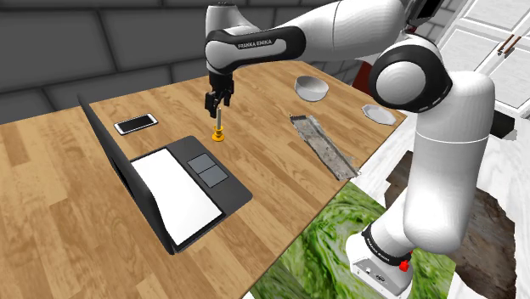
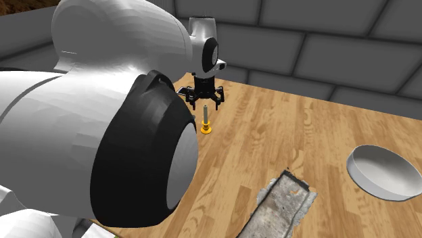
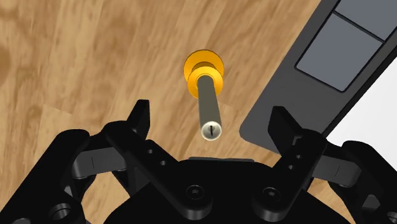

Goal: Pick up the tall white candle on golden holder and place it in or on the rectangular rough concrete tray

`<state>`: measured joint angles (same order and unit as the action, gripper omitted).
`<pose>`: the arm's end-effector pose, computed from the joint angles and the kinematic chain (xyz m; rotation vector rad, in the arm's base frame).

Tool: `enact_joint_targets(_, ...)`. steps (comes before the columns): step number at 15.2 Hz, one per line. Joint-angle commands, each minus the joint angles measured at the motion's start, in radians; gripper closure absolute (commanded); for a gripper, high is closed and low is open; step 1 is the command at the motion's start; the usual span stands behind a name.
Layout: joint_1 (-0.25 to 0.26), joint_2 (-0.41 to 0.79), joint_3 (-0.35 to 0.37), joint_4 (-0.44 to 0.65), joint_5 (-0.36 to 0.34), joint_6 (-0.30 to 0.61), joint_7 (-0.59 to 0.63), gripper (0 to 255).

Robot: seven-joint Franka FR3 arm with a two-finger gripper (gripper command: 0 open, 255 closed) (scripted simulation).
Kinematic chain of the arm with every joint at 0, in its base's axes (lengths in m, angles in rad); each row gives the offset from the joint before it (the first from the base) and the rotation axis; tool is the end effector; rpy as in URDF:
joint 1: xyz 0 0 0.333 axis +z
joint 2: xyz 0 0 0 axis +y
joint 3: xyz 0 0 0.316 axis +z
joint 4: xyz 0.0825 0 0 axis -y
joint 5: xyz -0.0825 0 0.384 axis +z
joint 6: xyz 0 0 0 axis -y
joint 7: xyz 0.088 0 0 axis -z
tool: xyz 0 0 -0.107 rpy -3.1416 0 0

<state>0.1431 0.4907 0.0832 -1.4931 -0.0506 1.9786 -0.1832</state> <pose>0.6788 0.1438 0.3877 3.0654 0.6533 -0.0051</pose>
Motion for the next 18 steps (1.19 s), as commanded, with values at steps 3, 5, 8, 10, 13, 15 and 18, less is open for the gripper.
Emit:
enact_joint_targets(3, 0.000, 0.003, 0.000, -0.015, -0.001, 0.019, 0.001, 0)
enact_joint_targets(5, 0.000, 0.003, 0.000, -0.015, -0.001, 0.019, 0.001, 0)
enact_joint_targets(8, 0.000, 0.003, 0.000, -0.015, -0.001, 0.019, 0.001, 0)
enact_joint_targets(10, 0.000, 0.003, 0.000, -0.015, -0.001, 0.019, 0.001, 255)
enact_joint_targets(13, 0.000, 0.003, 0.000, -0.015, -0.001, 0.019, 0.000, 255)
enact_joint_targets(15, 0.000, 0.003, 0.000, -0.015, -0.001, 0.019, 0.001, 255)
enact_joint_targets(18, 0.000, 0.003, 0.000, -0.015, -0.001, 0.019, 0.001, 255)
